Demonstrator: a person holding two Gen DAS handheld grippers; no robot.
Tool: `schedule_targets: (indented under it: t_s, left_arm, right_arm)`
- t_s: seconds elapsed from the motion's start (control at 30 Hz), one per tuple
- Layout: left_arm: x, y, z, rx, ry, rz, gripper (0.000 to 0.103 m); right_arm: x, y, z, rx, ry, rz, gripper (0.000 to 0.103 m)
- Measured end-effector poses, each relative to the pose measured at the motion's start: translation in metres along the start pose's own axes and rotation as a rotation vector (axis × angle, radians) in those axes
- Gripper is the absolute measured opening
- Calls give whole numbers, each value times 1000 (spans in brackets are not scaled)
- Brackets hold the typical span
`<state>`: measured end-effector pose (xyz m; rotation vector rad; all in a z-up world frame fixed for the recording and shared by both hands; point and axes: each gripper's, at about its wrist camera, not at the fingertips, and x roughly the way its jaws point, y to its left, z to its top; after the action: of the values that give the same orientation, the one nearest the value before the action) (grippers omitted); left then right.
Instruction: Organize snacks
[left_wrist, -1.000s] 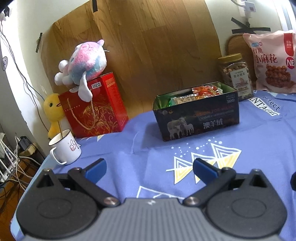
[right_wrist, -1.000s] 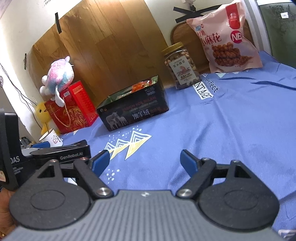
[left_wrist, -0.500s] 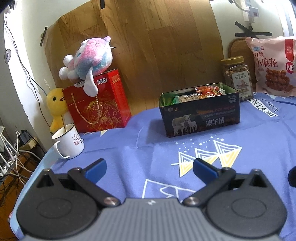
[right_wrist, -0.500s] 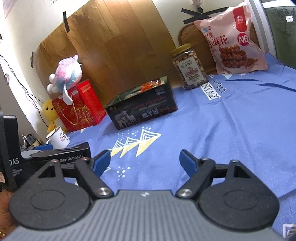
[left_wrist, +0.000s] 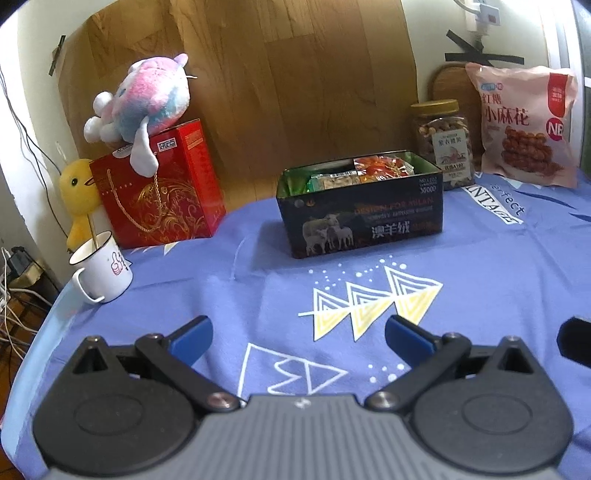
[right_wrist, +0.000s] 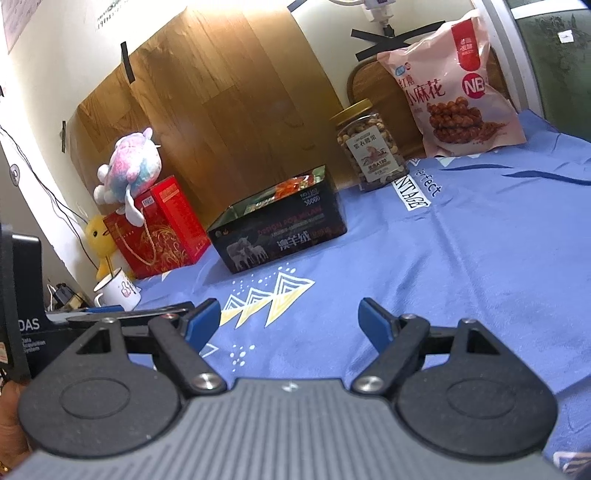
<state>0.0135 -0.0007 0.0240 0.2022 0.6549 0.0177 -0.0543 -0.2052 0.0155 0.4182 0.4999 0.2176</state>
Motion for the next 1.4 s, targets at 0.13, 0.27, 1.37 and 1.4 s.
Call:
schedule_targets:
  t_s: [0.13,0.27,1.37,1.4]
  left_arm:
    - [1,0,0,-6,10,8,103]
    - [4,-1,-1,-4,19,16,103]
    - [29,-14,17,-23,50,-31,103]
    - [31,-14,17,-26,53,-35,103]
  right_arm:
    - [2,-2,-1,3,3,12,84]
    - [3,-3,-1,7,5,16,84]
    - [22,-16,14,-4,18,12,84]
    - [23,-16,15,-6,20,11,84]
